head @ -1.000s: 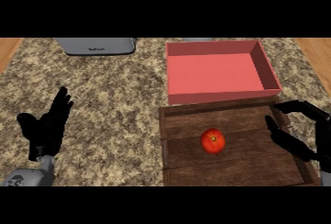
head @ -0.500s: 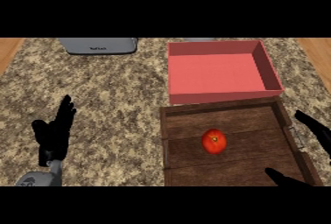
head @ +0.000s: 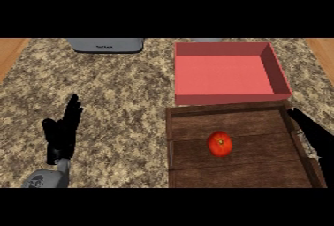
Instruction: Pick the tomato from the tray and place it in the cardboard box
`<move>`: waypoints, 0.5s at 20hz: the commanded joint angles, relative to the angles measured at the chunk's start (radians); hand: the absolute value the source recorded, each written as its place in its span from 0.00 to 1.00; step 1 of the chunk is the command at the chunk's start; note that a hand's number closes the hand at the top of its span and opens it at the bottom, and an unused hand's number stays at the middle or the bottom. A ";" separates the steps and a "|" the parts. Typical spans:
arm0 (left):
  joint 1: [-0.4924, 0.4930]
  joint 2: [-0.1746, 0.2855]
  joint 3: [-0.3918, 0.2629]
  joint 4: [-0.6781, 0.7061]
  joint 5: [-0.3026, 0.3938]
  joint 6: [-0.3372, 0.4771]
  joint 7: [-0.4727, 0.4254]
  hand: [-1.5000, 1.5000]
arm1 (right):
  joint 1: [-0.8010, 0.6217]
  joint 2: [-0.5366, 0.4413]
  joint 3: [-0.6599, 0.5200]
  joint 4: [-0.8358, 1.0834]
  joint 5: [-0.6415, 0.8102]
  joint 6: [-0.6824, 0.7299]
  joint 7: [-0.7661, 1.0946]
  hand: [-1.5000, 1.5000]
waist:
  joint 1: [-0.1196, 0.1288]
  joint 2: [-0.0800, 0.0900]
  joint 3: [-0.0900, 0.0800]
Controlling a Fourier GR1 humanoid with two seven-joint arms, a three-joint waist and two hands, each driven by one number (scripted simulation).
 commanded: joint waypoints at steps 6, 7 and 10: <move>-0.011 0.010 0.035 0.012 0.009 -0.045 0.004 0.50 | -0.281 0.140 0.151 0.100 -0.016 0.237 0.335 0.00 | 0.005 0.000 0.001; -0.081 0.018 0.044 0.047 -0.006 -0.030 0.034 0.50 | -0.300 0.157 0.170 0.114 -0.009 0.248 0.373 0.00 | 0.001 0.002 0.000; 0.016 0.002 0.026 -0.015 -0.019 -0.021 -0.006 0.50 | -0.249 0.159 0.158 0.088 -0.037 0.268 0.406 0.00 | -0.003 -0.004 0.002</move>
